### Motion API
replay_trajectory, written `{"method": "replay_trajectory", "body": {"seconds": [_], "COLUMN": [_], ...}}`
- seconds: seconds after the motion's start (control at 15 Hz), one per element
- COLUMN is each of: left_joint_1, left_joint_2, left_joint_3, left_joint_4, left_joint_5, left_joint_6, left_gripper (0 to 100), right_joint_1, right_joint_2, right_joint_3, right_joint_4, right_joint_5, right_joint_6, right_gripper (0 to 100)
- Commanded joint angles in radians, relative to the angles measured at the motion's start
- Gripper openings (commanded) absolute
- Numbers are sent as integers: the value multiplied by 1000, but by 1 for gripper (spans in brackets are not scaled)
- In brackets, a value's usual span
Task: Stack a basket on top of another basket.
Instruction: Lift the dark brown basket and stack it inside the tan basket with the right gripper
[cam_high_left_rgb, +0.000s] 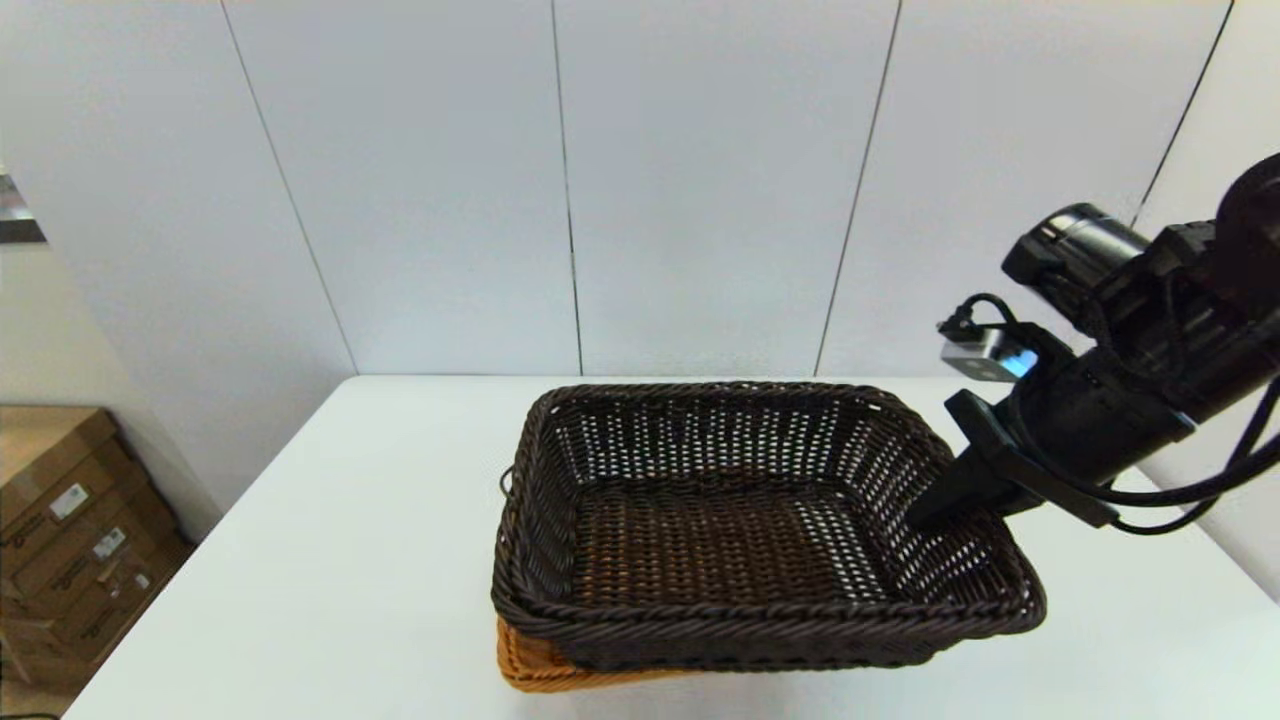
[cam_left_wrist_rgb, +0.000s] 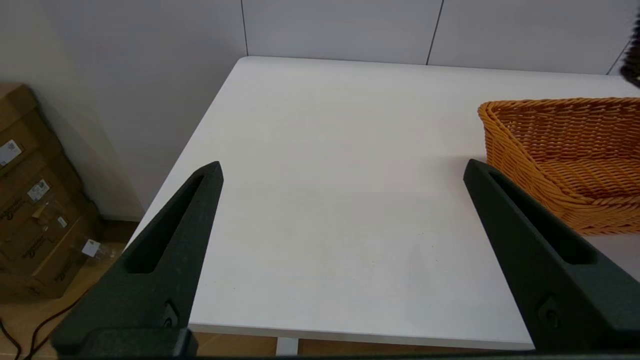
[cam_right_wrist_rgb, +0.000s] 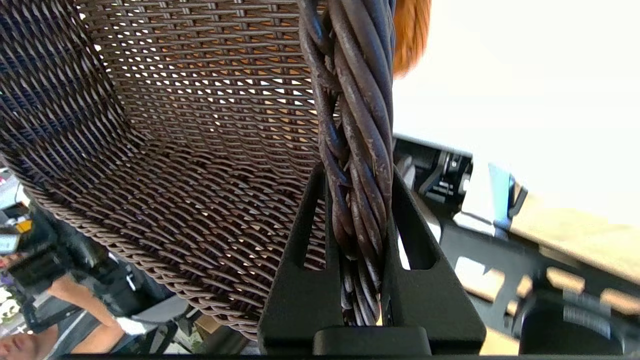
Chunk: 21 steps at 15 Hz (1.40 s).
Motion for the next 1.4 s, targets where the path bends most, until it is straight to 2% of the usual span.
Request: {"method": "replay_trajectory", "body": {"seconds": [0.07,0.27,0.6,0.73,1.4], "left_joint_1": [0,0,0,0,0], "left_joint_2": [-2,-2,-2,-2,-2], "left_joint_3": [0,0,0,0,0], "left_joint_4": [0,0,0,0,0], "left_joint_5": [1,1,1,1,1], "left_joint_6": [-1,1,1,-1,-1], "left_gripper": [100,100,100,100,100], "right_joint_1": [5,5,9,9,32], "right_joint_2": [89,146,235,242,275], "right_joint_3": [-43,-95,-153,-158,-156], "right_joint_4": [-30,-31,-30,-30,-27], "right_joint_5": [5,8,11,11,8], "right_joint_6": [0,-33,-41,-63,-70], "right_gripper": [0,0,0,0,0]}}
